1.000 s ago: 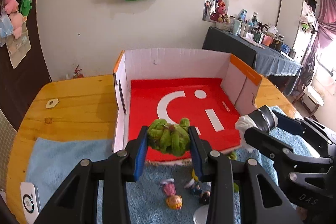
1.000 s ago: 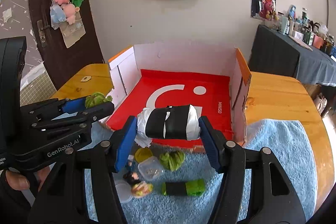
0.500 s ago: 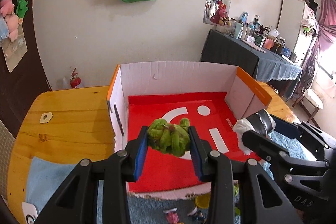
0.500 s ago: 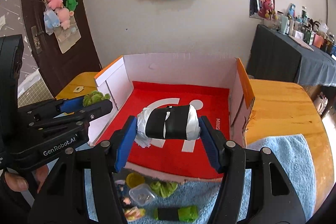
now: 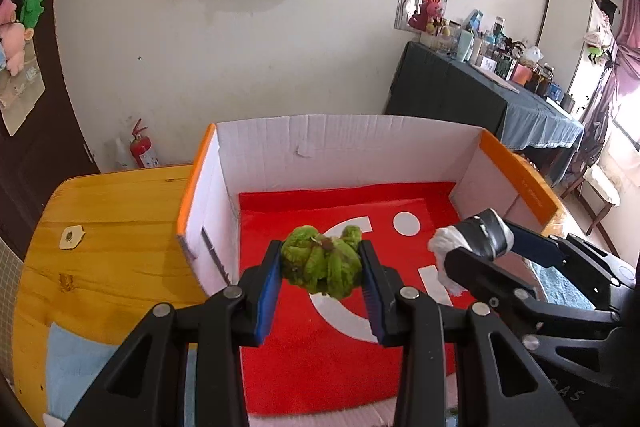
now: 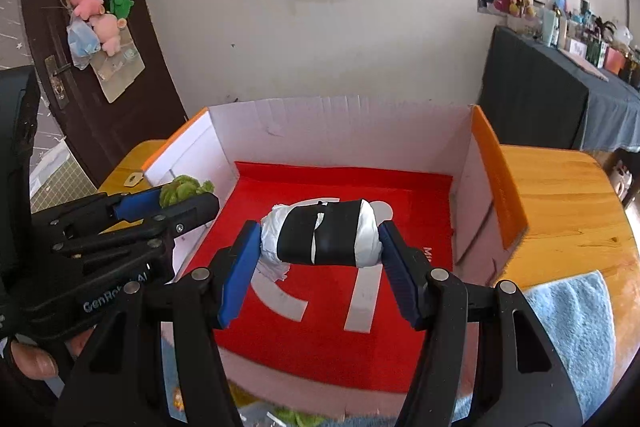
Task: Organize objects
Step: 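Lift both held toys and carry them over into the red-lined box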
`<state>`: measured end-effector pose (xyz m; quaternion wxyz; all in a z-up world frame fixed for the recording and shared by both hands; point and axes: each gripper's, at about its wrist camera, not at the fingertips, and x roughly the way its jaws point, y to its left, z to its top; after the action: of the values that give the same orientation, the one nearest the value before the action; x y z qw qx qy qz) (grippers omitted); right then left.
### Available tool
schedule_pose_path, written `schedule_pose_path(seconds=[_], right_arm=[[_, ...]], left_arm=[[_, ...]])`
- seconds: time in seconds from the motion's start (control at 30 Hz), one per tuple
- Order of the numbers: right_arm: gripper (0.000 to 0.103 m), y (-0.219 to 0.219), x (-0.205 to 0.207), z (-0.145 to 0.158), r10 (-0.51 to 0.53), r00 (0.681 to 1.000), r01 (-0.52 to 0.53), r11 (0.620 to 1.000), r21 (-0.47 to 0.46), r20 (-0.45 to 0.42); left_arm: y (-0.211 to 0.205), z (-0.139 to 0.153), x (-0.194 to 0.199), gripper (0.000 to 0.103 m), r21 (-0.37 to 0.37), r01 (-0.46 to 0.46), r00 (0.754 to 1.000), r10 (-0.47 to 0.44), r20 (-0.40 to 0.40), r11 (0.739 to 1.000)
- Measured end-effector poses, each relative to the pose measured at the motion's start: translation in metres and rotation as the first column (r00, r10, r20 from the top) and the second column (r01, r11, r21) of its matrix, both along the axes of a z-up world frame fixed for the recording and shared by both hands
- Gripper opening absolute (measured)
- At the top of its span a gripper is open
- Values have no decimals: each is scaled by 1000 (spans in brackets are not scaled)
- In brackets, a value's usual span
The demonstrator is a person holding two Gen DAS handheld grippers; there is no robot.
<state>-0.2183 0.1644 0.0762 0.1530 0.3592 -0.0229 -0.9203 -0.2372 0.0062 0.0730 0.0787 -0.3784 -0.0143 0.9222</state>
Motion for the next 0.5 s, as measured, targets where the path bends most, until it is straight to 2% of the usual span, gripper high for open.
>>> schedule_pose_path(seconds=[0.2,0.5], right_arm=[[58,1,-25,-14,-6,999,5,1000,15,54],[58,4,-49,-36,-21,988,14,999,49,154]], left_arm=[[-4,-16,-22,39,18,-5,998,4,58,1000],[-6,-45,-46,39,1,-11,989,11,144,1000]])
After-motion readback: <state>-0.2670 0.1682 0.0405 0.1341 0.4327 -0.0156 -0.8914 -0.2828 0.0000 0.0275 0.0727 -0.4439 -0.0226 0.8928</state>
